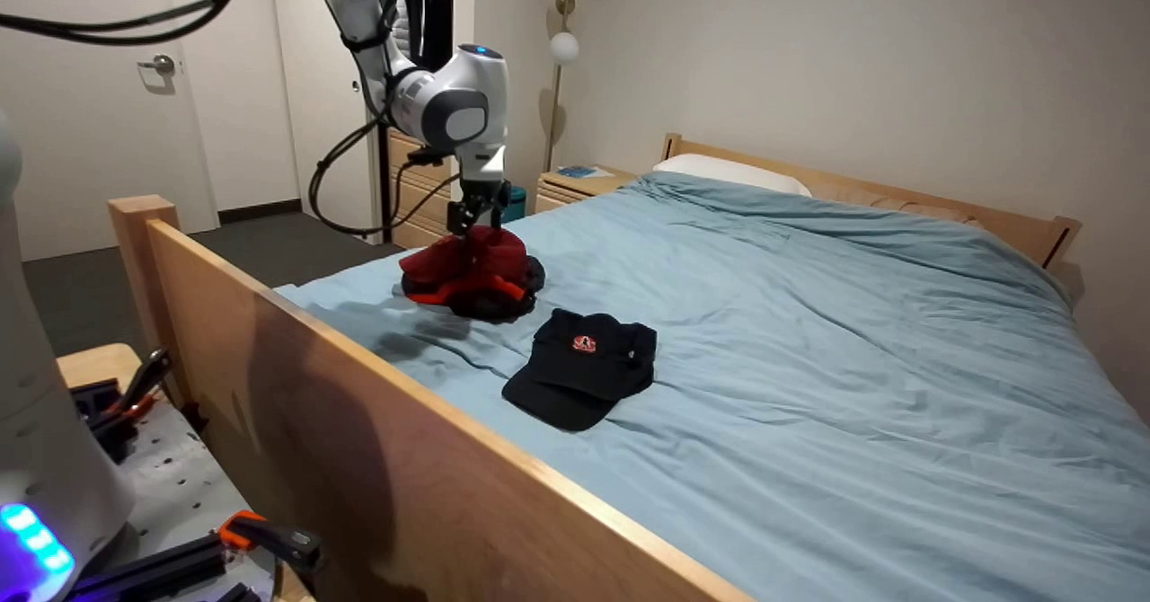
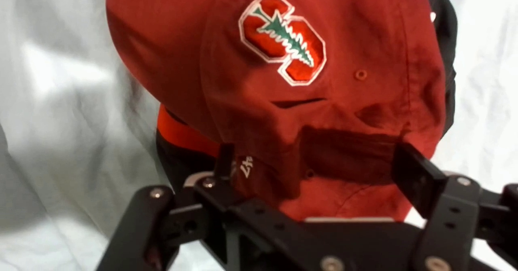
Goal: Pick the red cap and place it on the left then remove it from the top of the black cap
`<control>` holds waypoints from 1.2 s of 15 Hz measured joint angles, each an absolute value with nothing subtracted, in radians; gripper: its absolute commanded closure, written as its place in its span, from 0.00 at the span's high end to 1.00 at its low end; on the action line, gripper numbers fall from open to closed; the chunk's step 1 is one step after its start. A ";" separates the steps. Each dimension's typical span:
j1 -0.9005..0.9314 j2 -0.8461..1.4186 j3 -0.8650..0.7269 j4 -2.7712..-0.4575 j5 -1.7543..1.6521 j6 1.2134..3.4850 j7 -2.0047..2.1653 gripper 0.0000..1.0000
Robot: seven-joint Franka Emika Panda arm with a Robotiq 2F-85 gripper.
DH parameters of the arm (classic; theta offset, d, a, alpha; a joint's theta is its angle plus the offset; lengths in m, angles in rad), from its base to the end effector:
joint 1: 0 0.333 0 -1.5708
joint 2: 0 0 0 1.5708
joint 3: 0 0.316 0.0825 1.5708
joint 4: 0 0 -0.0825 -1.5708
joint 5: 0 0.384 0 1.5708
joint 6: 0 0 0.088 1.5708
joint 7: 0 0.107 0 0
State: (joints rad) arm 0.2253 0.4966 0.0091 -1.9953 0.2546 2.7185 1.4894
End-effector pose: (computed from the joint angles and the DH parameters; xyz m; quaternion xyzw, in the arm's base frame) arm 0.6149 0.1372 0.2304 -0.7331 0.6675 -0.0221 0.1286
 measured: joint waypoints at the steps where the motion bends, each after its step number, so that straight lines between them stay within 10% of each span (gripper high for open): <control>1: 0.227 0.496 0.009 -1.994 0.250 2.718 1.489 0.60; 9: 0.244 0.483 0.008 -1.989 0.215 2.710 1.489 0.07; 18: 0.241 0.483 0.008 -1.988 0.213 2.660 1.489 0.05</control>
